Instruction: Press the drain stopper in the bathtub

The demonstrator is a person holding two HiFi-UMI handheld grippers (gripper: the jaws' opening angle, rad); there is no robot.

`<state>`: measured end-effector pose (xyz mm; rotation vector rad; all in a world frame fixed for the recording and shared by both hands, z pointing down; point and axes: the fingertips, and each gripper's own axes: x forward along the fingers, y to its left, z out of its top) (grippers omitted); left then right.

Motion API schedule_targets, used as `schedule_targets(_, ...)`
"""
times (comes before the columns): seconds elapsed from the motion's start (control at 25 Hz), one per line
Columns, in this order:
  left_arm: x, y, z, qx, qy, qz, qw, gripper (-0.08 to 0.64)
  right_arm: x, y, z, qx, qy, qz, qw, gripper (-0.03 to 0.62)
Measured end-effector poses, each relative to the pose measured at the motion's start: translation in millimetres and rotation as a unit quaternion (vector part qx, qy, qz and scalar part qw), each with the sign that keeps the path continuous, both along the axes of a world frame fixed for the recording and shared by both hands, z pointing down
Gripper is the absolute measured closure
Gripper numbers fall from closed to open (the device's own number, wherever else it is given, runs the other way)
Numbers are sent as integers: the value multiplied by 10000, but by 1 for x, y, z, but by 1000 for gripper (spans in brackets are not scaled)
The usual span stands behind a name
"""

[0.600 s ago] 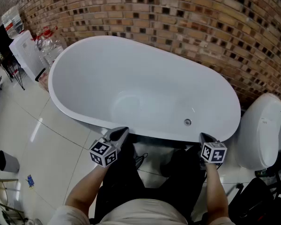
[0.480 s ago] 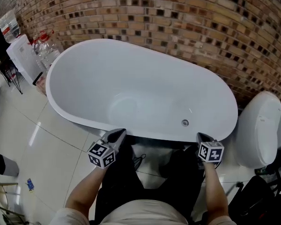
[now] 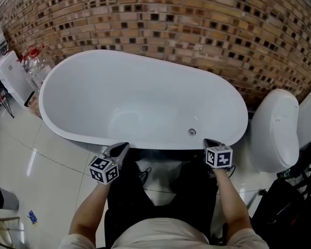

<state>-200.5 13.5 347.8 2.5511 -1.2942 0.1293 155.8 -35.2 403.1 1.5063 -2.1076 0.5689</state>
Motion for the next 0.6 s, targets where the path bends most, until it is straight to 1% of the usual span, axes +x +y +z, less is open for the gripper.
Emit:
schedule_targets(0.12,7,0,1,-109,88,164,9998,552,0,0,0,-35,12,0,10000,577)
schedule_targets(0.24,7,-2,-1,-207,397,142,9989,552,1,1,0,-138,-92,-6,9999,577)
schedule_targets(0.32,7,-4,-5,-239,505,67,9984,552,2,2,-2,-144,-5,-38,9999,577)
schedule_targets(0.44,10,-6,-19,-159,493,72,9986,552,2,6,-13,-22,290,-162,9994,577)
schedule_targets(0.6,17,-11,-48,62,321,191,9993,552,-6,4,-42,204,360,-378,9984,577)
